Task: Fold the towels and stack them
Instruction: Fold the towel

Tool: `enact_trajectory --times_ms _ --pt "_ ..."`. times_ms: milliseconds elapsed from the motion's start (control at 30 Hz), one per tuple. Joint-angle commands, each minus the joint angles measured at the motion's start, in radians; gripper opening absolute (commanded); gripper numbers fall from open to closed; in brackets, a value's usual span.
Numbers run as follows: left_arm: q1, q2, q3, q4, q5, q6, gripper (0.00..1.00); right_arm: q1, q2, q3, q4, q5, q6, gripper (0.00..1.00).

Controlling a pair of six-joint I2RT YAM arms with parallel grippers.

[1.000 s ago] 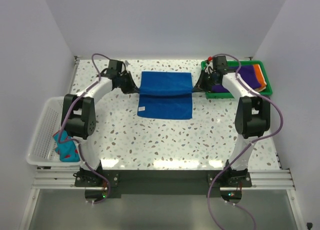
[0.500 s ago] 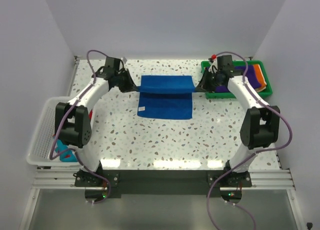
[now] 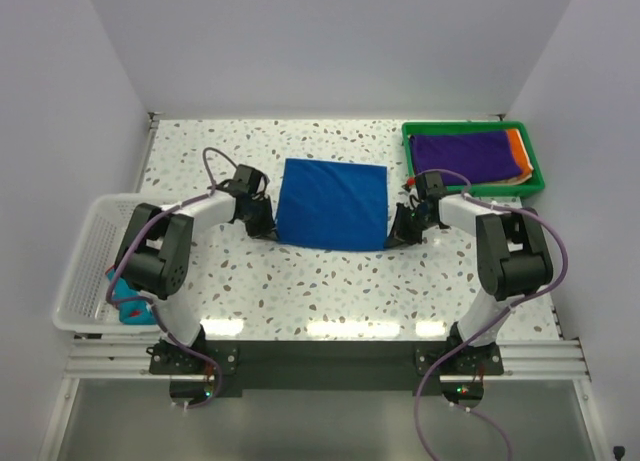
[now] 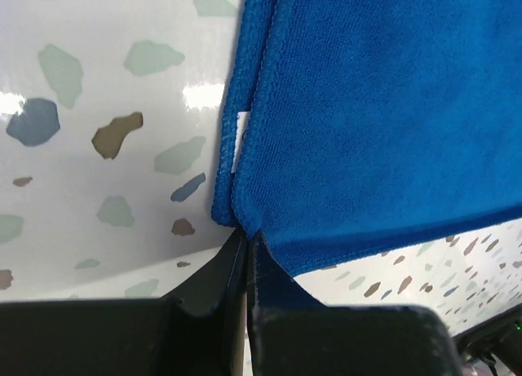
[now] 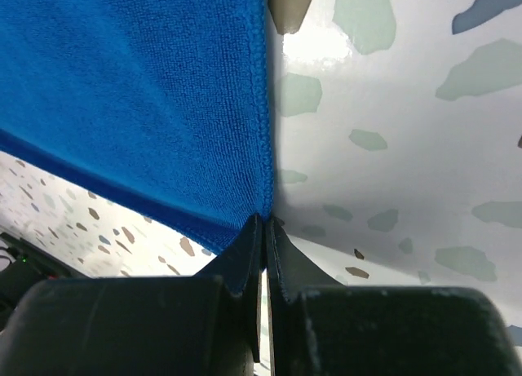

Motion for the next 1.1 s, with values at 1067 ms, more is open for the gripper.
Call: enact_trajectory --times_ms 1067 --pt "0.187 0.469 1.147 0.339 0.171 -0.014 0.00 -0.049 0.318 0.954 0.230 0.233 0.059 0.00"
